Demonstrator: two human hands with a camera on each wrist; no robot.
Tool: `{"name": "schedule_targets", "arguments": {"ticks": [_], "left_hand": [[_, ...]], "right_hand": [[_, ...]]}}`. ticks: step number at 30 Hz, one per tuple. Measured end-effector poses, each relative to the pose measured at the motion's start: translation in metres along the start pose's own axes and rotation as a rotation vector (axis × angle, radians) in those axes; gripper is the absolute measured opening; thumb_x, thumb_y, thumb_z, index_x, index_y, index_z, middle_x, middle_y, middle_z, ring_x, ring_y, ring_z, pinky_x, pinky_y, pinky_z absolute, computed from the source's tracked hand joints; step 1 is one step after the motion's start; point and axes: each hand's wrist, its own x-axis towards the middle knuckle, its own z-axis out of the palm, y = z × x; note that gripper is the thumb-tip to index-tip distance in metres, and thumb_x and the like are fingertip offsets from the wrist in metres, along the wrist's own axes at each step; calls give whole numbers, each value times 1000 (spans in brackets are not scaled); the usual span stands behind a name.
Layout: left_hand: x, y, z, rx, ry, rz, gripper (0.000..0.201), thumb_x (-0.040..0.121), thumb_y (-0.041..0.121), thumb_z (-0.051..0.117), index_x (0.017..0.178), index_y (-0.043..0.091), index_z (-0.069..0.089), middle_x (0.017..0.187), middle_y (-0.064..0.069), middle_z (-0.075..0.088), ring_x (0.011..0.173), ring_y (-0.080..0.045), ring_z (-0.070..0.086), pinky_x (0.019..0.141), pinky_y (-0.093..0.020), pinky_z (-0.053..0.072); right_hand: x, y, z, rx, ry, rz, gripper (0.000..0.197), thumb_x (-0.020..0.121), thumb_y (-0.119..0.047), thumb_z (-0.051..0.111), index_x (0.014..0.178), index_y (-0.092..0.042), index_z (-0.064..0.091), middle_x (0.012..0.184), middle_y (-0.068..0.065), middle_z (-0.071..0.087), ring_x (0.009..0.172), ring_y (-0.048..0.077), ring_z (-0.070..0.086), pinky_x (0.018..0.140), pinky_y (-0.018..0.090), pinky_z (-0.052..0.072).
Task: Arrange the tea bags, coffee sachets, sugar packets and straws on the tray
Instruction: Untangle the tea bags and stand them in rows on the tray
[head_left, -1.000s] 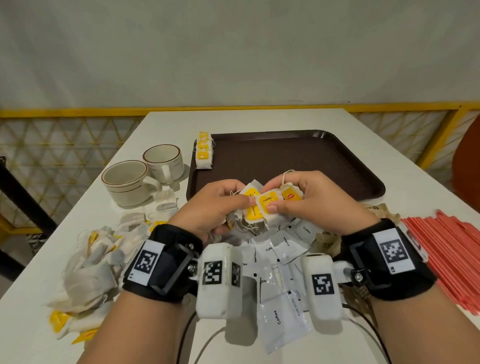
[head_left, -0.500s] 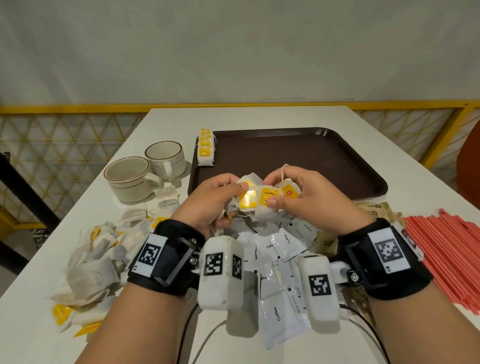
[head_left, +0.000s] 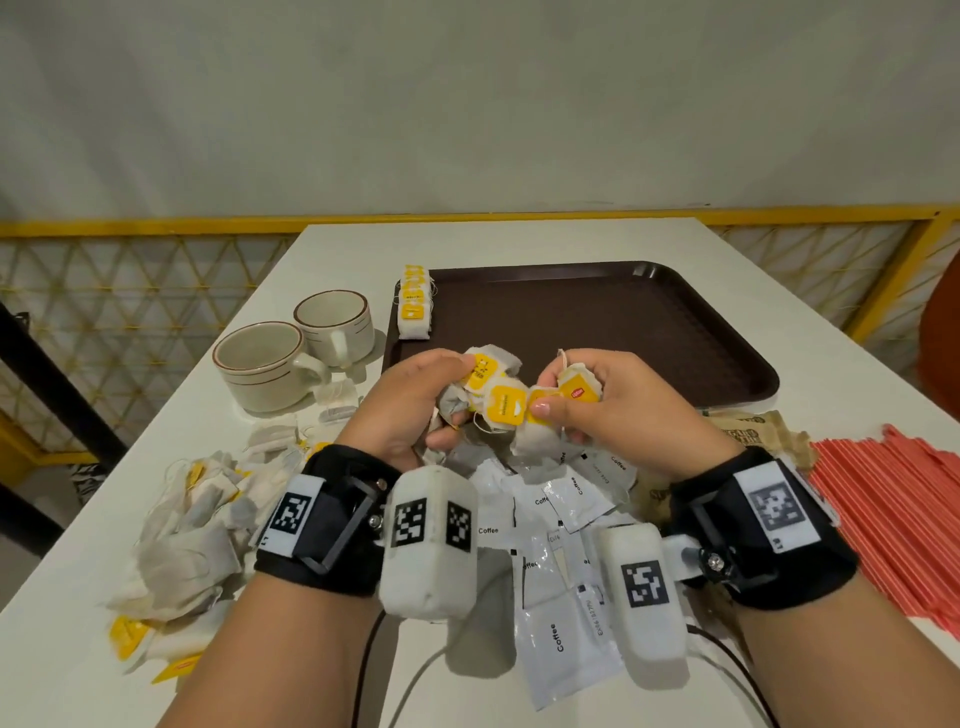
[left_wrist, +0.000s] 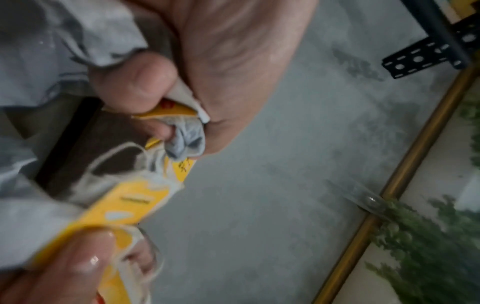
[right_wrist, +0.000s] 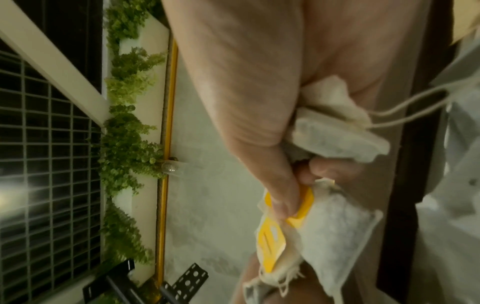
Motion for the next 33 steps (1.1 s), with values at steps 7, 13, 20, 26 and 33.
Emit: {"name": "schedule_targets", "arguments": {"ticks": [7, 13, 20, 26, 33], "left_hand": [[3, -10, 7, 158, 23, 169, 11, 94, 9, 55, 88, 16, 61, 68, -8, 57, 38, -9, 39, 34, -13, 24], [-1, -9, 11, 115, -45, 156, 31, 91, -5, 42, 73, 9, 63, 51, -7, 51, 34, -10, 34, 32, -13, 23], [-4, -7, 14, 132, -64, 169, 22, 79, 37, 67, 71, 16, 72, 57, -6, 52, 36, -10, 33, 34, -16, 24], [2, -11, 9, 174, 31, 186, 11, 89, 15, 63, 82, 14, 71, 68, -6, 56, 47, -11, 36, 36, -15, 26], [-2, -6, -3, 491, -120, 127, 13, 86, 22, 69, 74, 18, 72, 68, -10, 48, 40, -8, 34, 36, -17, 27]], "right_hand": [[2, -3, -3, 501, 56, 98, 6, 87, -2, 63, 88, -4, 58, 57, 6, 50, 46, 13, 44, 52, 27, 42], [4, 1, 4, 503, 132, 118, 7, 87, 0, 63, 86, -6, 59, 56, 6, 51, 48, 12, 46, 47, 22, 43], [6, 3, 10, 490, 210, 98, 5, 87, -1, 64, 88, -4, 60, 61, 7, 54, 52, 12, 48, 48, 21, 46], [3, -2, 3, 416, 178, 45, 2, 89, -5, 63, 88, -7, 65, 70, 15, 55, 53, 13, 49, 50, 21, 46], [-5, -6, -16, 150, -54, -52, 20, 79, -13, 73, 98, -14, 73, 75, 15, 65, 57, 11, 54, 54, 20, 48]]}}
